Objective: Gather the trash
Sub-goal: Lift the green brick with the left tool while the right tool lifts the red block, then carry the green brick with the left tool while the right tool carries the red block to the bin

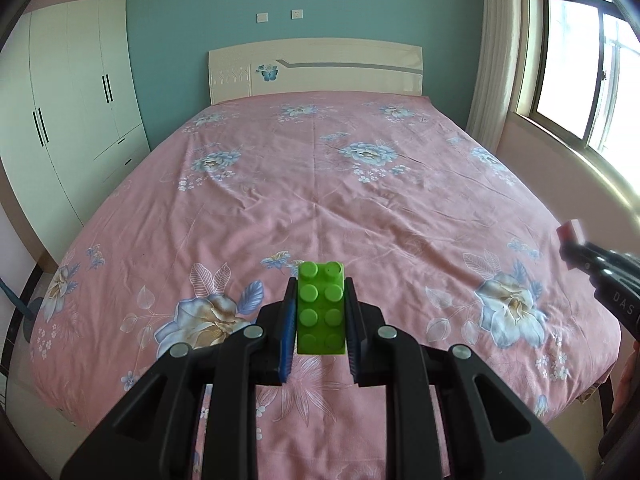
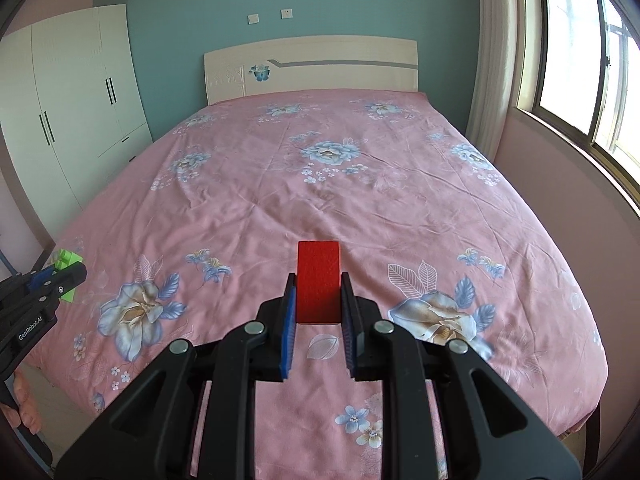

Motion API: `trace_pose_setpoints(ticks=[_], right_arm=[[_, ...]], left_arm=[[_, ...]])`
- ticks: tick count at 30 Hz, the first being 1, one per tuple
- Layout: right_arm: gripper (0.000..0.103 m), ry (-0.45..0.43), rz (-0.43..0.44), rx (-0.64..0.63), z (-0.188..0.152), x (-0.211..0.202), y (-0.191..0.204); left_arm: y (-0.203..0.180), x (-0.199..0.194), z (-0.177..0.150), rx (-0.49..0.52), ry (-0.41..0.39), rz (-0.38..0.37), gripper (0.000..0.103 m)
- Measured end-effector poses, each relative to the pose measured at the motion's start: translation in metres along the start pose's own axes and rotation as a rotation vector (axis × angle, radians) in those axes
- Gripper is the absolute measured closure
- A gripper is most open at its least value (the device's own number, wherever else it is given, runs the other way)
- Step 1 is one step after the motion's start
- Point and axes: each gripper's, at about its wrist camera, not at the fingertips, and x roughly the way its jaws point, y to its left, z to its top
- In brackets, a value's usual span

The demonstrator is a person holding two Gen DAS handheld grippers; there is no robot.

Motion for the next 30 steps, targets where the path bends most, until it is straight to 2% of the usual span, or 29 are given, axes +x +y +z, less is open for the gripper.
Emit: trace_pose_setpoints(ticks=[18,23,30], right_arm=[[0.082,-0.139,0.04,-0.141,-0.017,-0.151,0.031],[0.082,-0.171,0.051,-0.174,-0.026,-0.178,0.036],[0.082,-0.166,0.08,-0.197,-0.045,-0.2,0.035]], left_arm=[[0.001,-0.143,-0.017,0.132,-0.134,0.012,0.079],[0.0,-0.167,-0.027,0.169,-0.154,0.007,0.079],[0.0,-0.182,-0.046,0.218,-0.152,0.011,0.079]])
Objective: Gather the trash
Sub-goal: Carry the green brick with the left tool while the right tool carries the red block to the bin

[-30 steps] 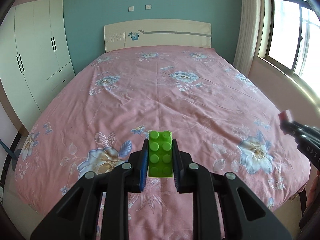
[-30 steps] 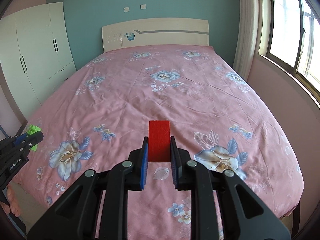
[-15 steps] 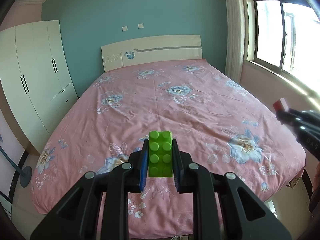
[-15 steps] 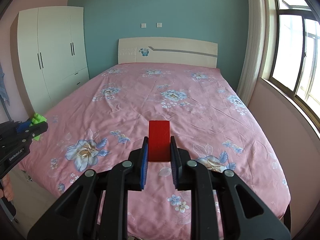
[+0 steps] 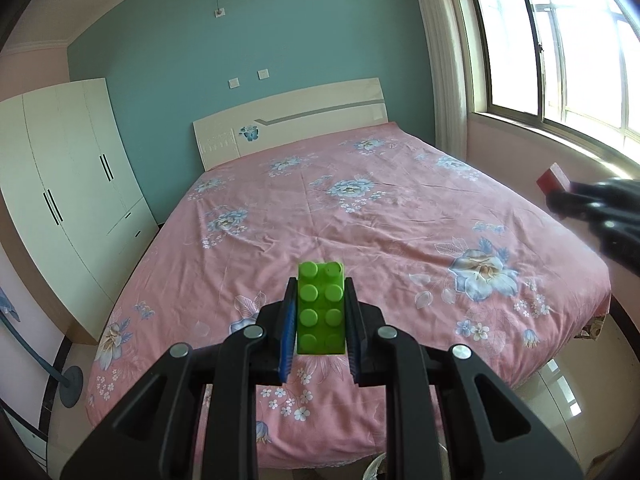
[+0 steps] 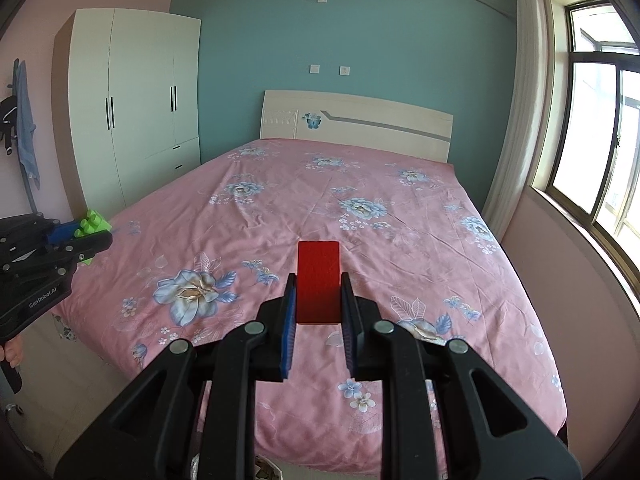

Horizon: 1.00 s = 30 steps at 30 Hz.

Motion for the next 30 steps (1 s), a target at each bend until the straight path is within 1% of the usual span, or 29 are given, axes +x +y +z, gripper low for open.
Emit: trace_pose_setpoints(ticks=[11,14,16,25,30], right_arm=[[0.082,0.02,0.047,-0.042,-0.029,-0.022,0.009],[0.082,0.027,0.055,-0.063,-0.041,-0.026,0.014],[0.082,0.033,0.061,-0.074,-0.049,-0.028,0.017],[0.082,0.077,0.089,-0.128,-0.084,-0.027,0.033],[0.082,0.117,0.112,-0.142,-0.106,-0.022,0.039]], left_arm=[[-0.01,-0.015,-0.032,0.064,0.024,-0.028,0.079],[-0.015,-0.018,-0.043,0.092,0.016,-0.017,0.079],[-0.019,-0.017,-0.05,0.117,0.026,-0.013,0.079],[-0.033,-0.011,-0.076,0.148,0.068,-0.063,0.079],[-0.046,-0.002,-0.099,0.183,0.11,-0.09,0.079]])
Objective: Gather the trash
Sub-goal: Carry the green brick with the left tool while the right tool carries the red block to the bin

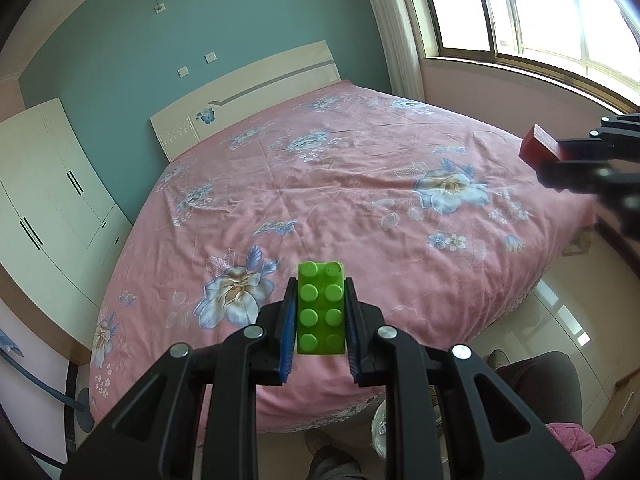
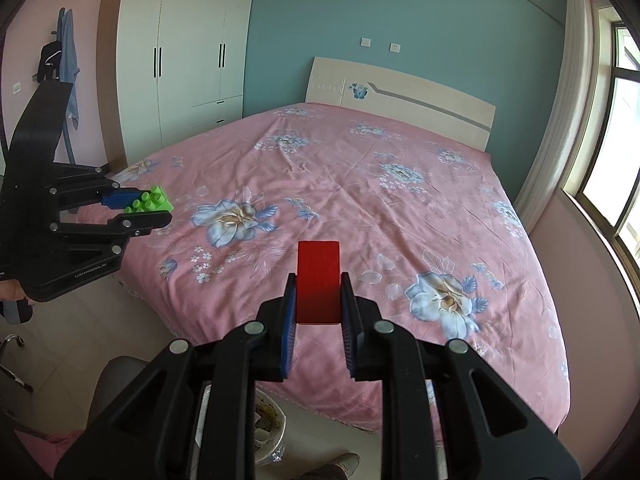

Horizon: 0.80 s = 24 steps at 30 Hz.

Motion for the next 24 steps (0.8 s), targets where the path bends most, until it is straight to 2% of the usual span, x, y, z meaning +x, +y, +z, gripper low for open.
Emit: trace_pose_setpoints(ticks=[9,24], right_arm=[[0.082,0.084,0.043,-0.003,-0.036,0.028,0.007],[0.082,0.269,0.152,-0.009,-0.114,0.096,0.042]], left_arm=[[-0.031,0.037,-0.045,0.036,0.109,-0.089,0.079],[-0.065,0.102,-0.106,0.062,0.288,-0.172,0.079]])
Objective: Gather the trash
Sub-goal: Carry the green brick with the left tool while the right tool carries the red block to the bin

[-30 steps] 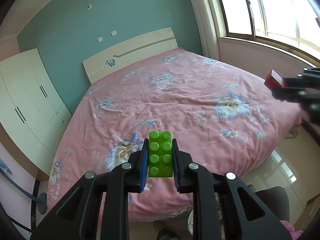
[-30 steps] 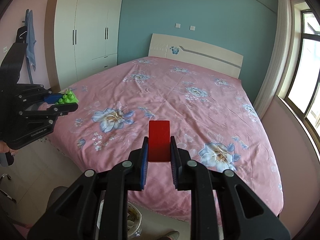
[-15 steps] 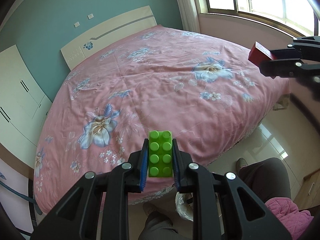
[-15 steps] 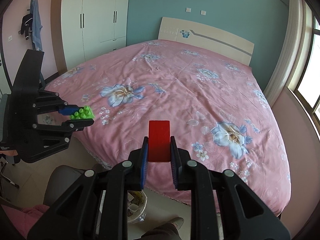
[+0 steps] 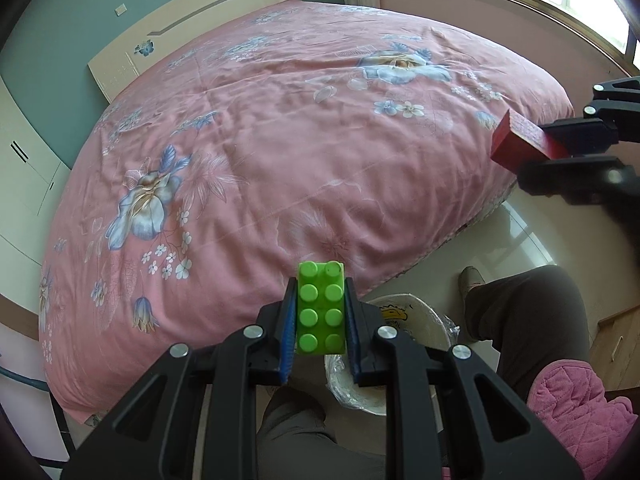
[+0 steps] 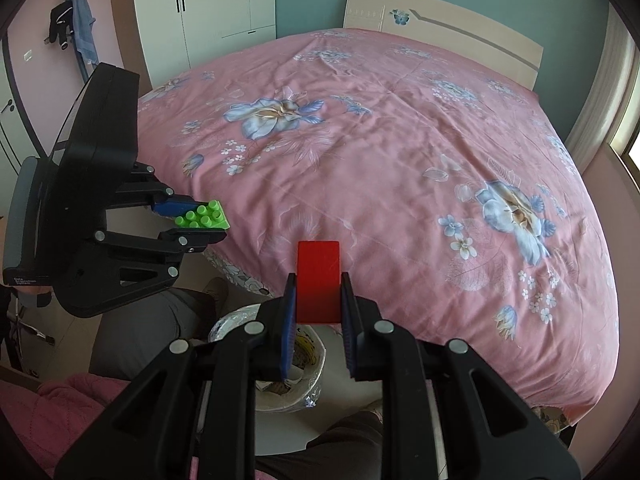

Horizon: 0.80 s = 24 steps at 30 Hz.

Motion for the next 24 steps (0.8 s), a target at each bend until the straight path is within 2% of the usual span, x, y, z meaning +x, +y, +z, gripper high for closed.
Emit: trace_pose_setpoints(ticks=[13,24], right_arm=[[0.082,0.17,0.068,0.027,-0.05,0.084,0.013],[0.082,0.322,0.138,0.074,-0.094,0.154,0.02]], left_arm=[[-0.021,0.076,-0.038,-0.013,0.158,-0.088,0.079],[-0.032,0.145,-0.075,-0.073,0.304,-0.162,0.079]])
